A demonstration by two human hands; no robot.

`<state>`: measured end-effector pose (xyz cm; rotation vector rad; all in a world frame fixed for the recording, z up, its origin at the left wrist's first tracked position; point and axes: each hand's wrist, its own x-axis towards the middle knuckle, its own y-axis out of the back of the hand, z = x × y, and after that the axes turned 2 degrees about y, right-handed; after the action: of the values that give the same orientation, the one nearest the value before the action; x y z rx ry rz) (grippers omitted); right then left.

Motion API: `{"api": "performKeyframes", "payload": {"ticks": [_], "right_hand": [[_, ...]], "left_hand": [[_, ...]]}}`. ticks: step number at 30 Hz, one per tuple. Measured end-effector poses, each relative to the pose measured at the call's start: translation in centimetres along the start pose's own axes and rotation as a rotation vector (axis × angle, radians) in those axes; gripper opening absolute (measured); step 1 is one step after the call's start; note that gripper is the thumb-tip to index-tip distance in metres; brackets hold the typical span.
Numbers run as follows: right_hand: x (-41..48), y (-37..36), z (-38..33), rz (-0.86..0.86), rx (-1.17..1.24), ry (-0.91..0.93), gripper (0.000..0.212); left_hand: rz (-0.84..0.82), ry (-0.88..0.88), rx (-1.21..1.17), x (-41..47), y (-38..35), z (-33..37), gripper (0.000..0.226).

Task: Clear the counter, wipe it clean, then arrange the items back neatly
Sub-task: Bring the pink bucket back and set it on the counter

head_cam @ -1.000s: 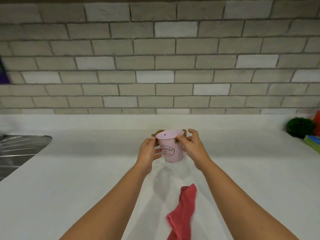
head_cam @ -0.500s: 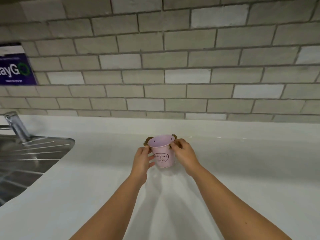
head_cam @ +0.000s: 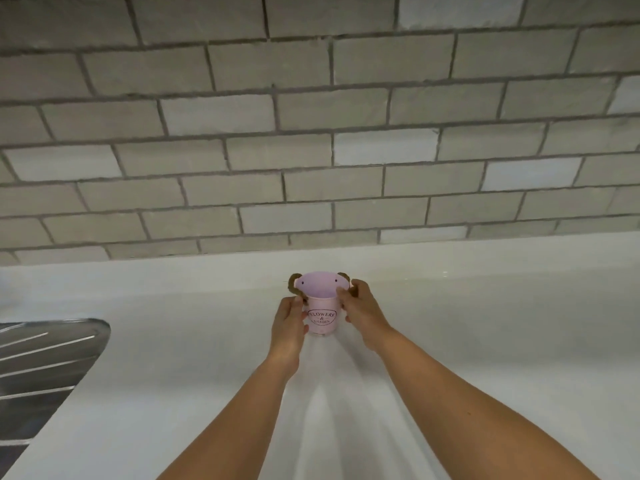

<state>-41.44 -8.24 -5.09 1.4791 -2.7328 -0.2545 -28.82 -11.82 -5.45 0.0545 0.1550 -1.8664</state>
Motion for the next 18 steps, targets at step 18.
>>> {"api": "performKeyframes", "payload": {"ticks": [18], "right_hand": [[4.9,0.6,-0.8,0.032,0.148,-0.120,0.061]], "left_hand": [[-0.144,-0.010,-0.099,5.0,-2.3,-0.7,0.019]]}}
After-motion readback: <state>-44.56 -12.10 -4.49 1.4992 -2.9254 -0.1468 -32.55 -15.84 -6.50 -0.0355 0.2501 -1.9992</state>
